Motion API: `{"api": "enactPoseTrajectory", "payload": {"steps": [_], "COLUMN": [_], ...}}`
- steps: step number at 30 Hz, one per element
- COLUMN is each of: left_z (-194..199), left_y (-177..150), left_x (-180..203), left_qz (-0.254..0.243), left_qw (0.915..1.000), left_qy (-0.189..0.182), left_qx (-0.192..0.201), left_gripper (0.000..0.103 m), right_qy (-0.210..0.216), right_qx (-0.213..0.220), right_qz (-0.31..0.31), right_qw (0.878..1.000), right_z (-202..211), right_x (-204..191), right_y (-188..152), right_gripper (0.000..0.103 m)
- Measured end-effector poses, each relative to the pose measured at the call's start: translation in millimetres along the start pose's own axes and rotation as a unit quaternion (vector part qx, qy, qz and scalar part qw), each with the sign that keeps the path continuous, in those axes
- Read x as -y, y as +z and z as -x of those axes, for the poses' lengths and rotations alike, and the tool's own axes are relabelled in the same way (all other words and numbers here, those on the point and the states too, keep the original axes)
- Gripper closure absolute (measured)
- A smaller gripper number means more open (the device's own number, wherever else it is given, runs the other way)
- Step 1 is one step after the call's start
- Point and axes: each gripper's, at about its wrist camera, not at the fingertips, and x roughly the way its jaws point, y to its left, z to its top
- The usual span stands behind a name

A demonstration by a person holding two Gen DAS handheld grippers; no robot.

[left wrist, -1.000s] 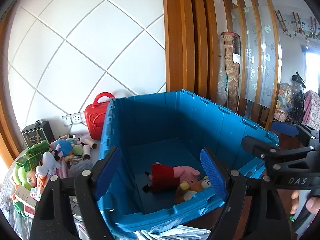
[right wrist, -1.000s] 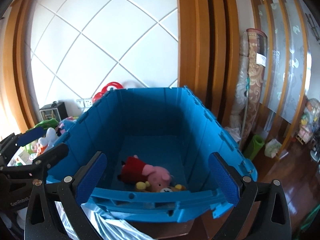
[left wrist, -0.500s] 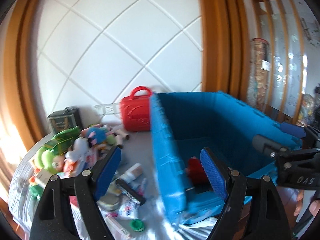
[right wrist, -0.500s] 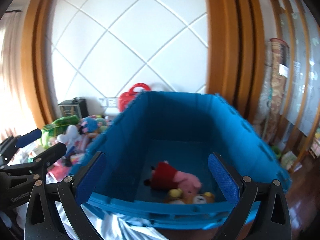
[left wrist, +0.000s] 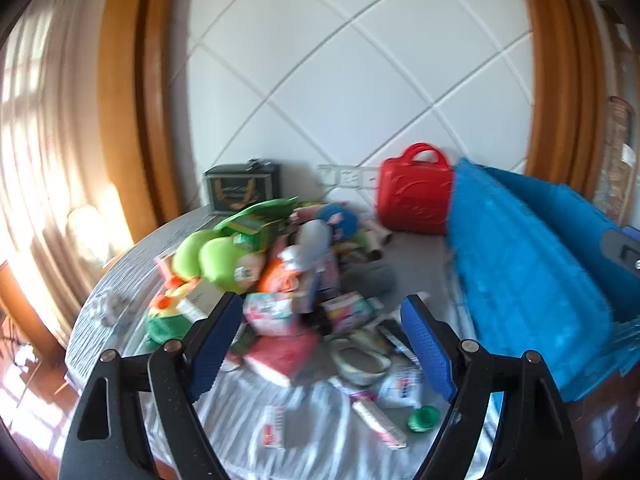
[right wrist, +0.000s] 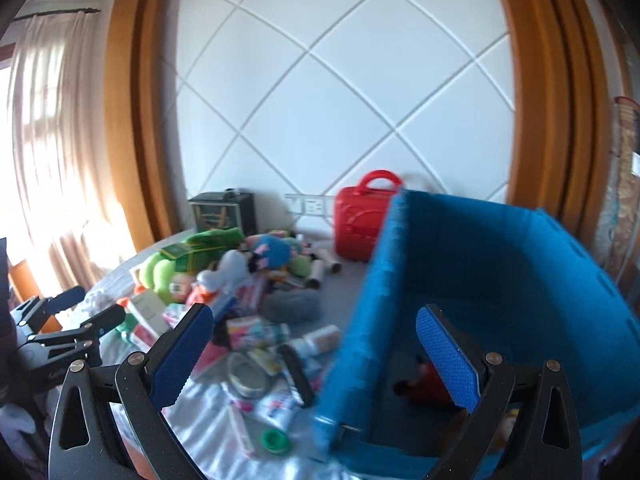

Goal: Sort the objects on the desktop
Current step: 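Move both grippers down toward the small medicine boxes on the sheet, then grasp the white-red medicine box with left gripper while right grasps the pink-white box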

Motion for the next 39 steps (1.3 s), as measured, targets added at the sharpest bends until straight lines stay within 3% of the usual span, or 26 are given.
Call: {"api": "enactPoseTrajectory", "payload": {"steps": [6,12,19,24,30,31,33,34,35,39], "left_z": [-37,-91,-148,-181,-197,-200,-204,-206,-208,-214], "left_y": [-14,-51,-109,-145,-173,-178,-183,-186,-189,-195], "left_x": [-74,-117,-122,-109,-91,-87,-81,-79,-76,-72], "left_qz": [0.005,-0.018,-0.037,-0.038,-0.036,-0.037,-0.035,-0.035,-0.037,-0.036], "left_qw": [0.9987,0.9928,0.9764,0.962,0.9516,0.95,0.9471,0.9456,0.9443,0.9424], "left_qy": [0.031,0.012,-0.044,-0.058,-0.061,-0.059,-0.058,-0.058,-0.058,-0.052], "left_qx": [-0.039,-0.118,-0.208,-0.264,-0.299,-0.304,-0.314,-0.318,-0.322,-0.329], "left_gripper": [0.021,0.021,0.021,0.021,0.026,0.029,0.033,0.037,0.038,0.042], "right_qy": [0.015,0.016,-0.005,-0.033,-0.023,-0.018,-0.002,0.002,0.004,0.022], "right_qx": [-0.016,-0.066,-0.167,-0.254,-0.318,-0.324,-0.335,-0.338,-0.342,-0.355], "right_qz": [0.012,0.018,-0.012,-0.044,-0.04,-0.038,-0.031,-0.026,-0.022,-0.013], "right_qw": [1.0,0.998,0.986,0.966,0.947,0.945,0.942,0.941,0.939,0.935], "right_z": [-35,-89,-151,-186,-202,-204,-210,-212,-213,-224], "right_x": [-52,-101,-119,-100,-87,-87,-88,-90,-90,-93], "right_y": [1,-24,-84,-144,-185,-188,-194,-196,-197,-206], "right_gripper": [0.0,0.0,0.0,0.0,0.0,0.001,0.017,0.031,0.035,0.035]}}
